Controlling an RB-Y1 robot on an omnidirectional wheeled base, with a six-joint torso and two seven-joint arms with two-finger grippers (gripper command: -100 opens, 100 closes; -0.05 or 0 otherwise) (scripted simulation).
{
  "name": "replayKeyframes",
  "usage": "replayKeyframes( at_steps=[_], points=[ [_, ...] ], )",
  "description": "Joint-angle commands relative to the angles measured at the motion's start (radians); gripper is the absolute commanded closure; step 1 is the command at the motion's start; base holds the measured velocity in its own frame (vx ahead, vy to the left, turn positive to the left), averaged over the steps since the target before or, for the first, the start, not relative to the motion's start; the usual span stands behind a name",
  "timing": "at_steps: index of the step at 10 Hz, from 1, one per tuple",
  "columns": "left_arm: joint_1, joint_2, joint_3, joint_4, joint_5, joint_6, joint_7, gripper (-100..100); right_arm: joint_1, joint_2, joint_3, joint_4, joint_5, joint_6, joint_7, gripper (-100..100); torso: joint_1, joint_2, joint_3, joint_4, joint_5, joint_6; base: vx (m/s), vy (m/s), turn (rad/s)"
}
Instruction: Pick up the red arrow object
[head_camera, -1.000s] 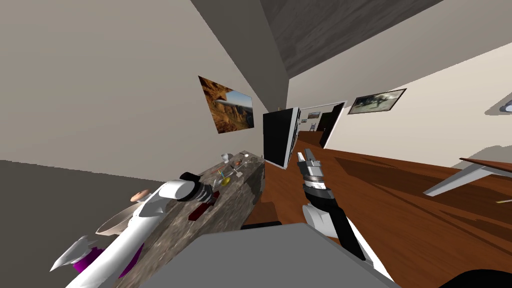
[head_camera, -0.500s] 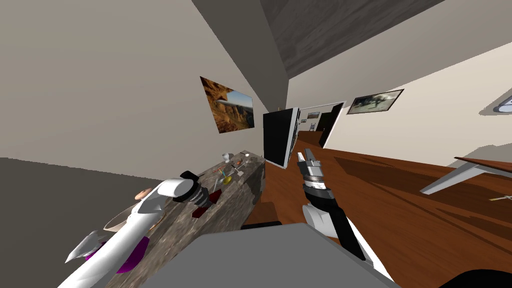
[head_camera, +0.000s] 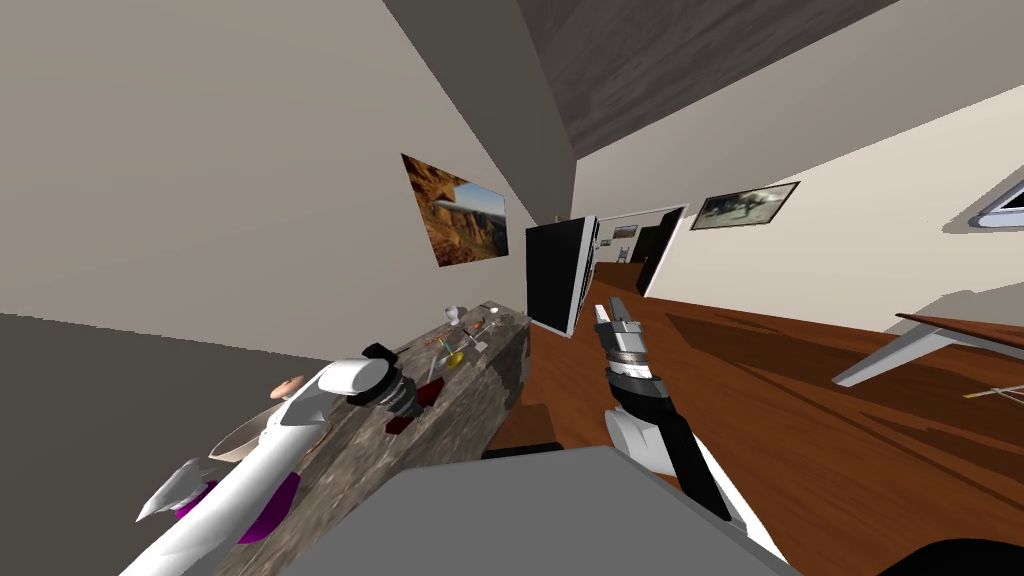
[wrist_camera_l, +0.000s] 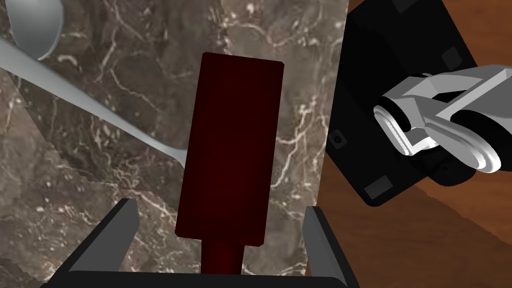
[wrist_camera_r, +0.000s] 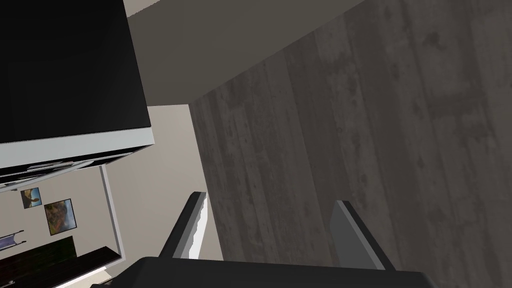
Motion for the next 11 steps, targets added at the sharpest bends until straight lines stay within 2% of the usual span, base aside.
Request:
replayKeyframes(
  at_steps=[1,2,3,7,8,9,11],
  points=[
    [0.002,-0.013,-0.012,0.035,-0.022,-0.033,-0.023,-100,0.000,0.000,0.000,0.000,0.000,0.000,0.000,0,0.000,0.000,0.000,0.000,0.000,0.000,-0.007,-0.018,-0.026],
    [0.002,-0.008,-0.007,0.020,-0.013,-0.018,-0.013,-100,0.000,0.000,0.000,0.000,0.000,0.000,0.000,0,0.000,0.000,0.000,0.000,0.000,0.000,-0.004,-0.008,-0.004],
    [0.002,-0.009,-0.008,0.023,-0.015,-0.023,-0.016,100,0.000,0.000,0.000,0.000,0.000,0.000,0.000,0,0.000,0.000,0.000,0.000,0.000,0.000,0.000,0.000,0.000],
    [0.002,-0.010,-0.009,0.022,-0.014,-0.021,-0.016,100,0.000,0.000,0.000,0.000,0.000,0.000,0.000,0,0.002,-0.001,0.000,0.000,0.000,-0.001,0.000,0.000,0.000],
    [0.002,-0.010,-0.009,0.022,-0.014,-0.021,-0.016,0,0.000,0.000,0.000,0.000,0.000,0.000,0.000,0,0.002,-0.001,0.000,0.000,0.000,0.000,0.000,0.000,0.000],
    [-0.001,0.000,-0.001,-0.005,0.001,0.001,0.003,100,0.000,0.000,0.000,0.000,0.000,0.000,0.000,0,0.002,-0.001,0.000,0.000,0.000,0.000,0.006,0.011,0.040],
    [-0.003,0.011,0.009,-0.037,0.019,0.029,0.023,100,0.000,0.000,0.000,0.000,0.000,0.000,0.000,0,0.003,-0.001,0.000,0.001,0.000,-0.001,0.007,0.018,0.025]
  ],
)
